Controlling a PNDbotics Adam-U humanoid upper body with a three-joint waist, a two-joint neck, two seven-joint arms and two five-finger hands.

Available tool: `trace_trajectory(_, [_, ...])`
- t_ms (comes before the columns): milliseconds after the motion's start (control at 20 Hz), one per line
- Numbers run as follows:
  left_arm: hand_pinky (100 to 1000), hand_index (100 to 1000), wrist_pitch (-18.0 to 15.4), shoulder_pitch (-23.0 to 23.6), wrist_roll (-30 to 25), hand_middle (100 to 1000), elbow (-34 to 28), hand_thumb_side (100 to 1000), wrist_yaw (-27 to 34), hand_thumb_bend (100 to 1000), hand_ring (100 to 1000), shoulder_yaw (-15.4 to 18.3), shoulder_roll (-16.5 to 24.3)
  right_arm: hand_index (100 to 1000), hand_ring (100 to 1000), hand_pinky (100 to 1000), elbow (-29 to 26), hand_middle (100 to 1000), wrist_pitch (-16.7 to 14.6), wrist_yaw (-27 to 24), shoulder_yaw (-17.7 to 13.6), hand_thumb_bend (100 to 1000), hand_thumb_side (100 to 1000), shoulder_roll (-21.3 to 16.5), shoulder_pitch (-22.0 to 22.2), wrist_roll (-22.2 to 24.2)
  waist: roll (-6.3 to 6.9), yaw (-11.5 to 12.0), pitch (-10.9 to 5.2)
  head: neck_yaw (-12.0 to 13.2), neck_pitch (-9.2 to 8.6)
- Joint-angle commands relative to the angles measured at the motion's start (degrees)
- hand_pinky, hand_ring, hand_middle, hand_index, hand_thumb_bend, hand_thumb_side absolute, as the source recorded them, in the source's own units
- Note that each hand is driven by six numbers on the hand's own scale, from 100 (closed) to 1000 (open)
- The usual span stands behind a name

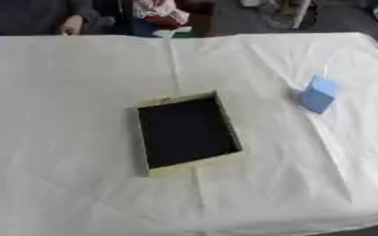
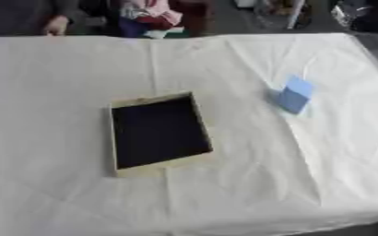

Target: Pick up objects on the table and place them in the box.

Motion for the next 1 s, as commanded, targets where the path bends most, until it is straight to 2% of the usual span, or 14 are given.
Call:
trace_trajectory(50, [713, 645, -0.09, -0.92, -0.27, 471, -0.6, 765, 0.03, 454, 464, -0.09, 0.94, 1000, 941, 883, 2.66, 901, -0.65, 1.18, -0.16, 135, 642, -3.4, -0.57, 1.44, -0.12, 0.18, -0.74, -0.22, -0.27])
trace_trajectory(350, [714, 645, -0.06, -1.16, -0.81, 471, -0.6, 767, -0.07, 456, 450, -0.19, 0.85, 1000, 955, 905, 5.7, 917, -1.05, 5.07, 0.16, 176, 635, -2.92, 0.25, 4.25, -0.29, 0.87, -0.32, -0.26, -0.28])
trace_trajectory(1000, [716, 648, 0.07, -1.98, -1.89, 472, -0.79, 769, -0.21, 458, 448, -0.18, 0.51, 1000, 962, 922, 9.16, 911, -1.56, 8.2, -0.64, 200, 567, -1.3, 3.45, 6.25, -0.53, 2.2, 1.03, -0.13, -0.49])
